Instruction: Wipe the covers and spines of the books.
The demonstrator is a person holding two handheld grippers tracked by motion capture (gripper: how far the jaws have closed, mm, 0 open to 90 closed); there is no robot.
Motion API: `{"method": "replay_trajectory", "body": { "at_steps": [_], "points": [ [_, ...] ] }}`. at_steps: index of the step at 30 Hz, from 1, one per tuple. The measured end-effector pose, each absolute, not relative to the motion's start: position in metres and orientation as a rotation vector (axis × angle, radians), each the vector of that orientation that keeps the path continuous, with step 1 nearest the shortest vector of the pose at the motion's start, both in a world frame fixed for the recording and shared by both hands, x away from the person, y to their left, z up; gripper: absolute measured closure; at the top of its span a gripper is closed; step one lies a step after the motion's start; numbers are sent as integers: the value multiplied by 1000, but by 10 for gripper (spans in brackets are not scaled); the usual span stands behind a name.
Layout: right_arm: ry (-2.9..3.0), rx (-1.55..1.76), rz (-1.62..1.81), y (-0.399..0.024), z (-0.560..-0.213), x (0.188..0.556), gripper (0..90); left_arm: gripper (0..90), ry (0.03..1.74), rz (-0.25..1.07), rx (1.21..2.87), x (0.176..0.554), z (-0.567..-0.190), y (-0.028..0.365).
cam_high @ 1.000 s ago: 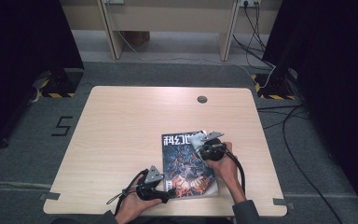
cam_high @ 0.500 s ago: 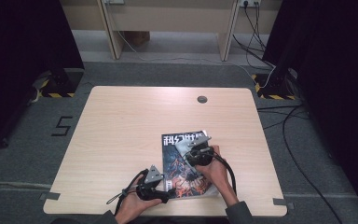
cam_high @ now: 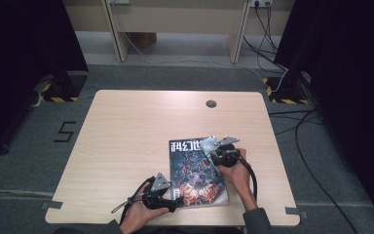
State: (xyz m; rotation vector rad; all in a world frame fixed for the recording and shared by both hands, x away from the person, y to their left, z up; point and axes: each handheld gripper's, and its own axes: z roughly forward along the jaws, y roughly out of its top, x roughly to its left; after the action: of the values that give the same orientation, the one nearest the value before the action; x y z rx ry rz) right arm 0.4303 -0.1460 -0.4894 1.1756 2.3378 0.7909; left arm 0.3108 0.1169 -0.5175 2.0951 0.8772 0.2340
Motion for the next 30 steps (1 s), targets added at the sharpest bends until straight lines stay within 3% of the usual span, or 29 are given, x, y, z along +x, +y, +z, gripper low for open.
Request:
{"method": "replay_trajectory", "body": {
  "at_steps": [14, 30],
  "points": [
    [2544, 898, 830, -73, -488, 402, 629, 275, 877, 228, 2098, 311, -517, 117],
    [2433, 1084, 811, -117, -489, 424, 607, 332, 850, 264, 2104, 307, -516, 111]
  ]
}}
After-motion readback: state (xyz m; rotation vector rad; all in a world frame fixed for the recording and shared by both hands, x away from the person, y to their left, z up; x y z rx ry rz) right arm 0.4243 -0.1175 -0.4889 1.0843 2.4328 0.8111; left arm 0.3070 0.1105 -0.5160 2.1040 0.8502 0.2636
